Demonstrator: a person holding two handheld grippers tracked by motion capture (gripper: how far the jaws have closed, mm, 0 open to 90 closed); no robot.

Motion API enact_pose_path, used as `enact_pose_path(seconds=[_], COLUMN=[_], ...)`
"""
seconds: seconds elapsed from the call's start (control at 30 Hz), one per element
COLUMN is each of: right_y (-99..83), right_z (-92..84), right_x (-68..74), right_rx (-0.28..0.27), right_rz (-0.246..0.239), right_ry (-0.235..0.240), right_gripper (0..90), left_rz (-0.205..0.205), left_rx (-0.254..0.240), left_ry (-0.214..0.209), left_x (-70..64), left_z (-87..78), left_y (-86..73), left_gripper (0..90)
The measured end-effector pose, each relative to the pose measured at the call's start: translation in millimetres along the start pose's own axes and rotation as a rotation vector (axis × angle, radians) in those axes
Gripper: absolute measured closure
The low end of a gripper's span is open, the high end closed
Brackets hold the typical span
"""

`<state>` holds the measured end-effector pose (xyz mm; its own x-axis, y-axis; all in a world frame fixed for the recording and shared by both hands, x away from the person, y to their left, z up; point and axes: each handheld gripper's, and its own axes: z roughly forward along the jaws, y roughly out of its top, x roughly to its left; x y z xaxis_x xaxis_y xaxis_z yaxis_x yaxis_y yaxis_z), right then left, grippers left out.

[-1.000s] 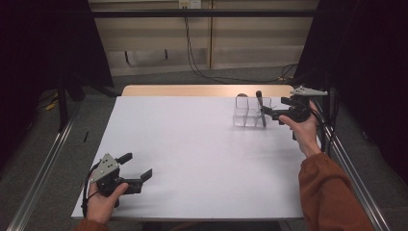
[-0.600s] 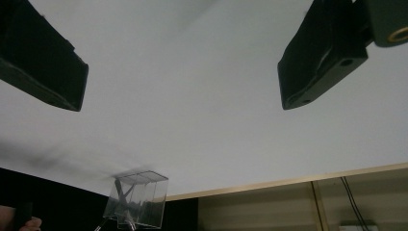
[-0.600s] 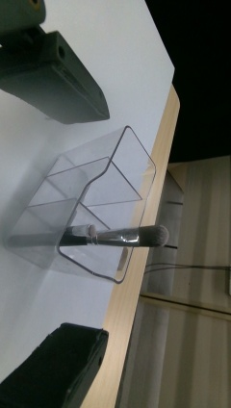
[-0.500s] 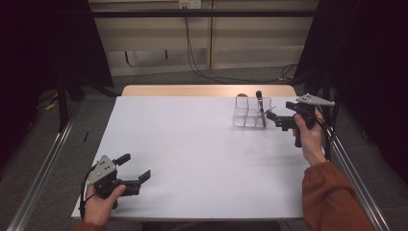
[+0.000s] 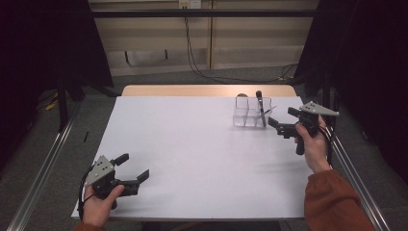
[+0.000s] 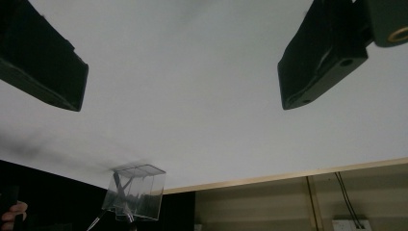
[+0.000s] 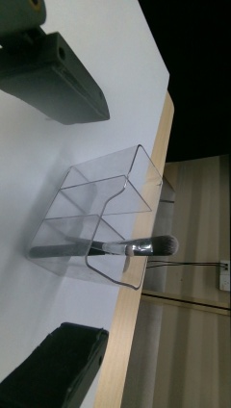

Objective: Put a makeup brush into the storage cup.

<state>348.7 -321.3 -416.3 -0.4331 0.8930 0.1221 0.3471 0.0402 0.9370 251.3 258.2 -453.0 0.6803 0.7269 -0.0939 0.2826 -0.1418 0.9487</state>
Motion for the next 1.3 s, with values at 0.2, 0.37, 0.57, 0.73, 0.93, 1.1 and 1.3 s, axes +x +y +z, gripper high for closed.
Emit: enact_pose_path(seconds=[0.2,0.37,0.57,0.73,0.93,1.1,1.3], right_y=[-6.8,-14.9,-24.5,-33.0,-42.5,-51.3,-59.2], right_z=[-10.5,-18.7,-30.9,-38.6,-46.4,-51.0,-58.5], right_x=[6.4,10.7,17.6,24.1,33.5,38.2,44.5], right_rx=[-0.007,-0.015,-0.027,-0.024,-0.029,-0.027,-0.032], right_rz=[-0.012,-0.002,-0.002,-0.005,-0.01,-0.009,-0.007], right_ry=[-0.008,-0.011,-0.007,0.005,0.01,-0.003,0.002], right_gripper=[0.3,0.4,0.5,0.8,0.6,0.7,0.8], left_rz=[0.008,0.004,0.003,0.004,0.004,-0.009,-0.015], left_rx=[0.003,-0.002,-0.002,0.0,0.0,-0.009,-0.021], left_ry=[-0.002,0.0,-0.001,-0.005,-0.001,0.002,0.019], left_x=[0.0,-0.8,-1.7,-2.3,-3.6,-4.6,-4.1], left_z=[0.0,-0.6,-1.0,-1.4,-3.4,-5.4,-10.8], left_y=[0.2,0.1,0.2,0.5,0.6,0.1,-0.5], left_gripper=[3.5,3.5,3.5,3.4,3.3,3.3,3.3])
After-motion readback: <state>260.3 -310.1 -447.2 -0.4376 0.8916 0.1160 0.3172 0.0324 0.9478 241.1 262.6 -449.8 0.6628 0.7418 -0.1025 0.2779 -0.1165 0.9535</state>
